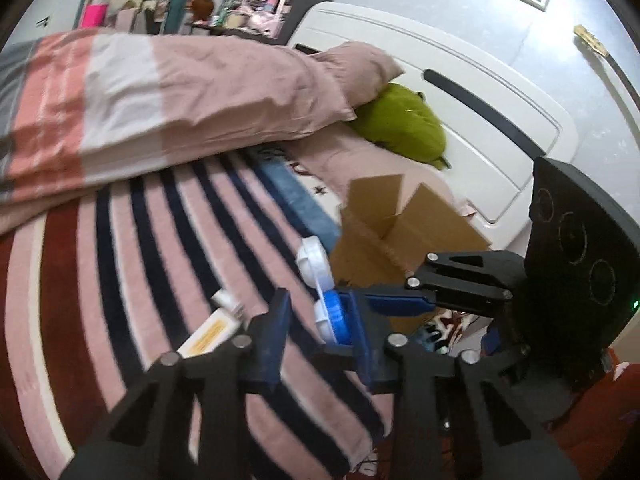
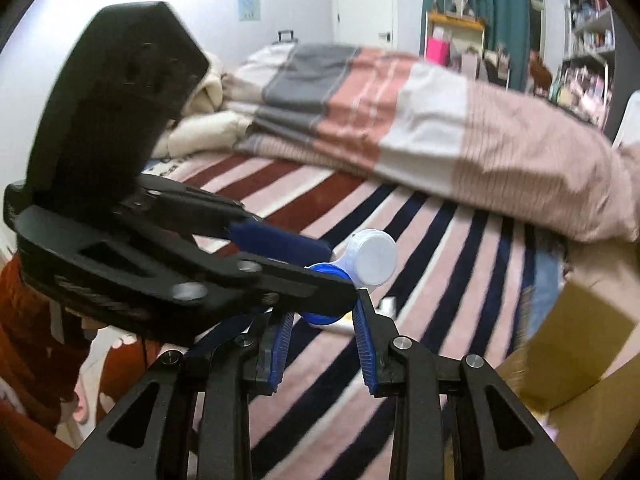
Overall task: Organize rigid objects
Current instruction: 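Carry the blue cap into the cardboard box and release it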
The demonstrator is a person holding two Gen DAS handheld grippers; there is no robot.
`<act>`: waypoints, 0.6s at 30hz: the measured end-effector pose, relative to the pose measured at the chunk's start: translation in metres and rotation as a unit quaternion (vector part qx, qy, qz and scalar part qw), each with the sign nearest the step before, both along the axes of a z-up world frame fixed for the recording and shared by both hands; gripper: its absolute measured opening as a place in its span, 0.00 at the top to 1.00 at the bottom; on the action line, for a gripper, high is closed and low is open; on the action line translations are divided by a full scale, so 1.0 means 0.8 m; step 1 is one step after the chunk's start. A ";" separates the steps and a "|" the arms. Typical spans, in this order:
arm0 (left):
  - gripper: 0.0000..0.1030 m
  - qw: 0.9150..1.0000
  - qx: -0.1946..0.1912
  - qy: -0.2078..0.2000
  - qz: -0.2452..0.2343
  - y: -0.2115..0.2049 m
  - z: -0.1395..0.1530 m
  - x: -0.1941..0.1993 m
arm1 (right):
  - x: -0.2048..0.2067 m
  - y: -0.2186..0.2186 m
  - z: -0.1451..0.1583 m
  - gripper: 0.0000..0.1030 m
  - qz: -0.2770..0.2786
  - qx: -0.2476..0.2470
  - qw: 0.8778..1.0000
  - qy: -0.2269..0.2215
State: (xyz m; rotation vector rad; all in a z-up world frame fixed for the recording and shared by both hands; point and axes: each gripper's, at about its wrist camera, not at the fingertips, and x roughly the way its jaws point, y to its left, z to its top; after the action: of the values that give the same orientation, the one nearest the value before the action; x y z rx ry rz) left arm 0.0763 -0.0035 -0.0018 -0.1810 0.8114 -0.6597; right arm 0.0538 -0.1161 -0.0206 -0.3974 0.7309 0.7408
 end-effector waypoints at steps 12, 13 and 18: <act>0.85 0.996 0.032 -0.007 -0.085 -0.161 0.028 0.045 | 0.019 -0.135 0.032 0.76 -0.094 0.014 0.995 -0.012; 0.85 0.995 0.036 -0.004 -0.092 -0.173 0.025 0.050 | 0.023 -0.145 0.030 0.76 -0.105 0.013 0.994 -0.007; 0.86 0.990 0.036 0.022 -0.132 -0.219 0.008 0.077 | 0.037 -0.187 0.021 0.76 -0.145 0.009 0.989 0.009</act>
State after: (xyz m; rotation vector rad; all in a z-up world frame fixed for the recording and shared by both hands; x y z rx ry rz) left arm 0.1379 -0.1783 0.0049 -0.0236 0.9095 -0.8757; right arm 0.0831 -0.2660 -0.0036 -0.2607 0.7799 0.4768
